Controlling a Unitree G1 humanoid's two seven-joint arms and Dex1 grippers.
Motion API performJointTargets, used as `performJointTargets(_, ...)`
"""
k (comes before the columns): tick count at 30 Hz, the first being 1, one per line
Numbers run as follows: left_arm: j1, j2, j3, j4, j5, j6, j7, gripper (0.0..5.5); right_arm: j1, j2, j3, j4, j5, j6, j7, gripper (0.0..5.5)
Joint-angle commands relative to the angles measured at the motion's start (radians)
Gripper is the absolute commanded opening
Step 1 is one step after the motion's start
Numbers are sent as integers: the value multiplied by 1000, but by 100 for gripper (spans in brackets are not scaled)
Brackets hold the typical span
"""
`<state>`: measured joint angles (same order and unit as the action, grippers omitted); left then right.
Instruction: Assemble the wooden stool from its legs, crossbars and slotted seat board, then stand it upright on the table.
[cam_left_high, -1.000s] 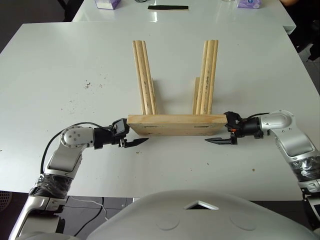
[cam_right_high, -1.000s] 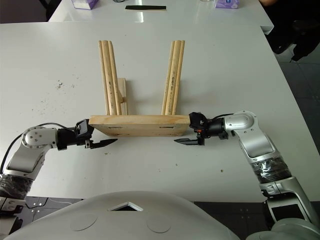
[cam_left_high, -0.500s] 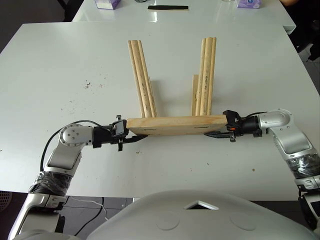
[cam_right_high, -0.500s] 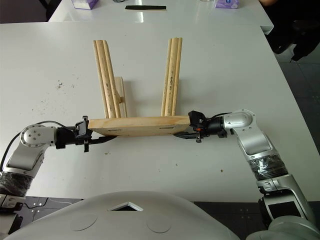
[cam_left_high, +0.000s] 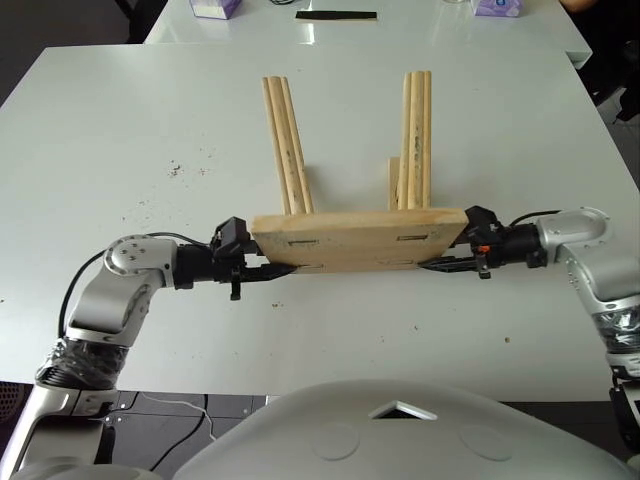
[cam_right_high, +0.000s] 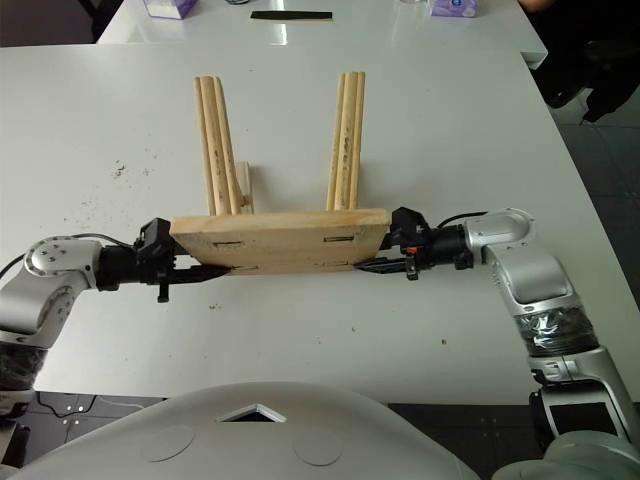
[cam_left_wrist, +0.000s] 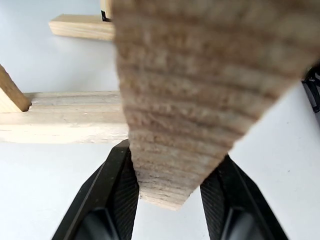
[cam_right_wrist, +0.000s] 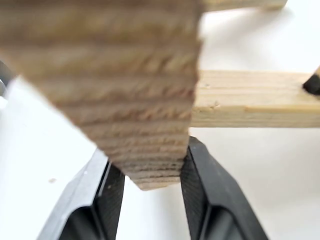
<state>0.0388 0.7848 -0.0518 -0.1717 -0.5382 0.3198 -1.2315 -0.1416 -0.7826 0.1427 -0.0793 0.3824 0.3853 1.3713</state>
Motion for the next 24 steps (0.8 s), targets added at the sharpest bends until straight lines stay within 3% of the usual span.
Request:
performJointTargets(1,-6,-150,236,-185,-876,287,489,155,46,32,-198,-304,613,473,-179,144)
performJointTargets(5,-27,-175,221,-254,-1148,159,722,155,-7,11,-238,-327,1043,495,-427,145)
performJointTargets(10,-126,-266,194,-341,-1375,-79,1032,155,-85,-1,-171,-407,1519,247,-770,145)
performJointTargets(17,-332,-478,252,-390,-1433,-330,1336,156,-274,374,-204,-475,1590,-26,-1180,146)
performJointTargets(24,-352,-518,237,-404,-1429,-355,1556,146,-402,534,-287,-465,1590,-145,-1552,146)
